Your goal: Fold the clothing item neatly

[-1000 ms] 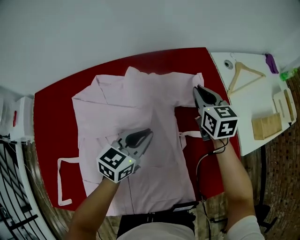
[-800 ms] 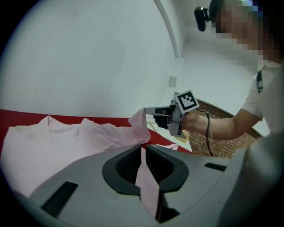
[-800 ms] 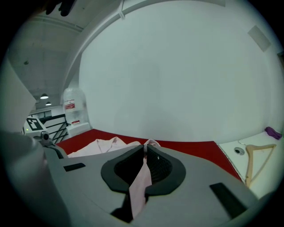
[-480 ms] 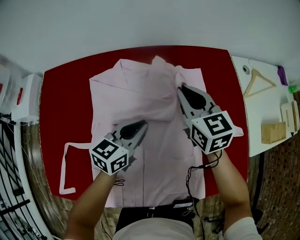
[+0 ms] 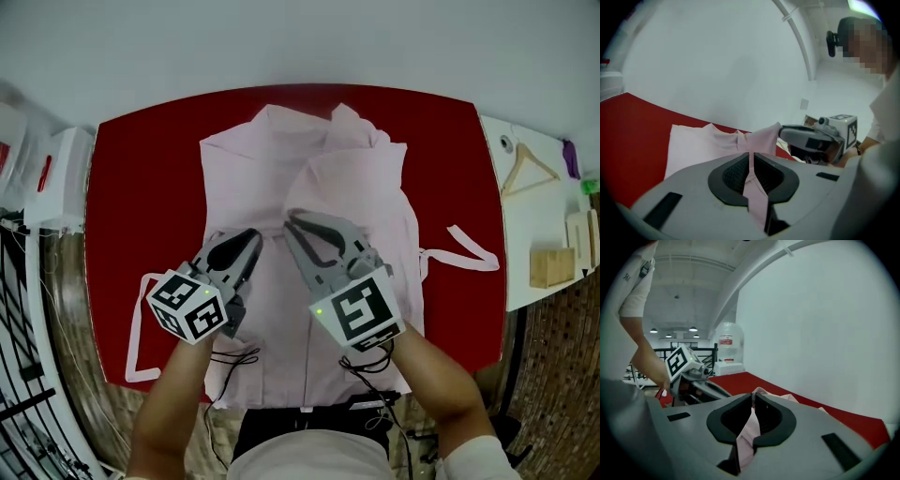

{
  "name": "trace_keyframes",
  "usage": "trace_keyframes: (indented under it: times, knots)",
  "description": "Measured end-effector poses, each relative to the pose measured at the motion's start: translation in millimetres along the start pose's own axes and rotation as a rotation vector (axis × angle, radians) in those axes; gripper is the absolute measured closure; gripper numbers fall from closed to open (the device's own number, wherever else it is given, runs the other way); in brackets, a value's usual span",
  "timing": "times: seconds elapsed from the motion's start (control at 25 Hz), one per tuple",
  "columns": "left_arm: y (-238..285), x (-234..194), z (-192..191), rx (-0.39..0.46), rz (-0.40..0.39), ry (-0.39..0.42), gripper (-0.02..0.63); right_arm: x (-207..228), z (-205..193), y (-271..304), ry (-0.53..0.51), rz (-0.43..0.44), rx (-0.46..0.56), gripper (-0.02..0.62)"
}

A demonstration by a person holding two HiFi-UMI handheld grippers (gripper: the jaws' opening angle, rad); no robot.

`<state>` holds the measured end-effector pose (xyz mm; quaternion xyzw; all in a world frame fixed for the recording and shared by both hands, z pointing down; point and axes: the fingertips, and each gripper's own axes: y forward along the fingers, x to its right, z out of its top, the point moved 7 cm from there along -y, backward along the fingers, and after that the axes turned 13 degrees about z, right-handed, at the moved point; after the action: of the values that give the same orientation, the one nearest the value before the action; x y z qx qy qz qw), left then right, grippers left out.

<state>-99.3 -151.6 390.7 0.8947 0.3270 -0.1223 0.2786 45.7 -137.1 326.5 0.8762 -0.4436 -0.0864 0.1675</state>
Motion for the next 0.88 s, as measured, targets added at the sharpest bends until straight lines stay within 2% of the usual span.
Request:
trace_keyframes:
  times: [0.16, 0.28, 0.32, 0.4, 0.52, 0.64, 0.72, 0.88]
  knots:
    - [-12.0, -27.5, 3.2, 0.018, 0.070, -0.029, 0.595, -33.5, -23.0, 38.7, -0.056, 0.067, -0.088, 0.563]
    - [-11.3, -38.7, 7.6, 0.020, 0.106, -0.005, 0.595, -49.9, -53.6, 69.6, -0.096, 0.109, -0.189, 0.561]
    - [-9.7, -40.5, 9.4, 0.017, 0.114, 0.015, 0.595, -56.6, -64.4, 78.8, -0.112, 0.140, -0.225, 0.553]
    - [-5.5, -39.6, 12.6, 0.005, 0.119, 0.072, 0.595, -71.9, -79.9, 88.8, -0.145, 0.204, -0.273, 0.423]
    - [8.6, -25.5, 13.5, -0.031, 0.090, 0.216, 0.595, -88.7, -87.3, 82.3, -0.198, 0.252, -0.290, 0.405]
    - [30.7, -1.2, 1.5, -0.097, 0.036, 0.398, 0.595, -86.2, -90.5, 59.4, -0.196, 0.220, -0.283, 0.407]
    - [44.2, 13.7, -9.7, -0.141, 0.005, 0.493, 0.590, -70.7, -95.4, 35.3, -0.162, 0.163, -0.286, 0.408]
    - [65.9, 30.4, -32.5, -0.226, -0.018, 0.676, 0.475, -5.4, -108.9, -16.8, -0.112, -0.060, -0.316, 0.416]
